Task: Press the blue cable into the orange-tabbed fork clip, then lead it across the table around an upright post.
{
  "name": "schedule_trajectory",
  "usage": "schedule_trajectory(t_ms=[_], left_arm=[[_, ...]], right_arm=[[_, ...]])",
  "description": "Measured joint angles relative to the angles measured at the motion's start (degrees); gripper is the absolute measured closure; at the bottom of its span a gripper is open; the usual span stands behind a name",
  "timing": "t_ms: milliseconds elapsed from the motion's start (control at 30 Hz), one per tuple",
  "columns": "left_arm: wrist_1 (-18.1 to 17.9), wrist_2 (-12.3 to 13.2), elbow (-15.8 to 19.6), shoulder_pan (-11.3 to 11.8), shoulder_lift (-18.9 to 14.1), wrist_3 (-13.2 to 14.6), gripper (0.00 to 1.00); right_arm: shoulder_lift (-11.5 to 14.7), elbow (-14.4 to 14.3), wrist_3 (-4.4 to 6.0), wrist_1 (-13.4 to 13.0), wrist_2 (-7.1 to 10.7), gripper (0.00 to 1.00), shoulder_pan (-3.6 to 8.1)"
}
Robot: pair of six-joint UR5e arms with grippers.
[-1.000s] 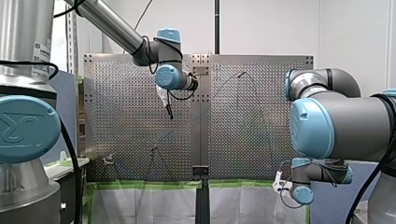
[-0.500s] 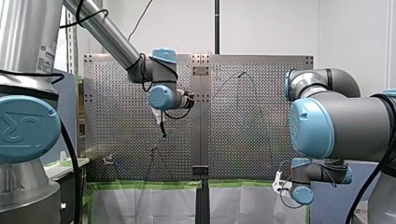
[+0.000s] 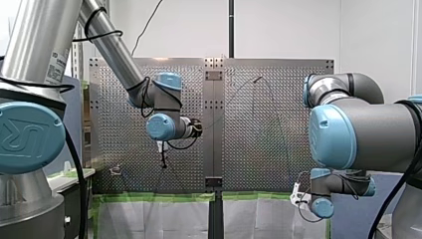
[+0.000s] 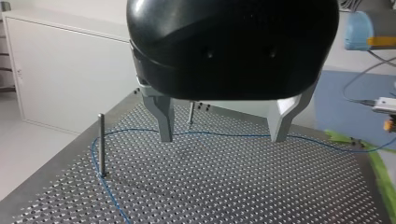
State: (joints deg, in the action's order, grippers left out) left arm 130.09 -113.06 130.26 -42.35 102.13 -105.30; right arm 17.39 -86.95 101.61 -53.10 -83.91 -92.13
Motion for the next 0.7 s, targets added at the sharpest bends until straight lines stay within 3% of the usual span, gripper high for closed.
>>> schedule_trajectory(t_ms=[433, 700], left_arm=[[-4.6, -0.3, 5.1, 1.6, 0.1, 3.4, 0.02], [-7.9, 2.0, 5.3, 5.1, 0.1, 3.9, 0.02]], right_arm=[[0.0, 0.1, -0.10, 0.0, 0.37, 1.00, -0.11], [0.0, 0.3, -0.16, 0.0, 0.85, 1.00, -0.14]])
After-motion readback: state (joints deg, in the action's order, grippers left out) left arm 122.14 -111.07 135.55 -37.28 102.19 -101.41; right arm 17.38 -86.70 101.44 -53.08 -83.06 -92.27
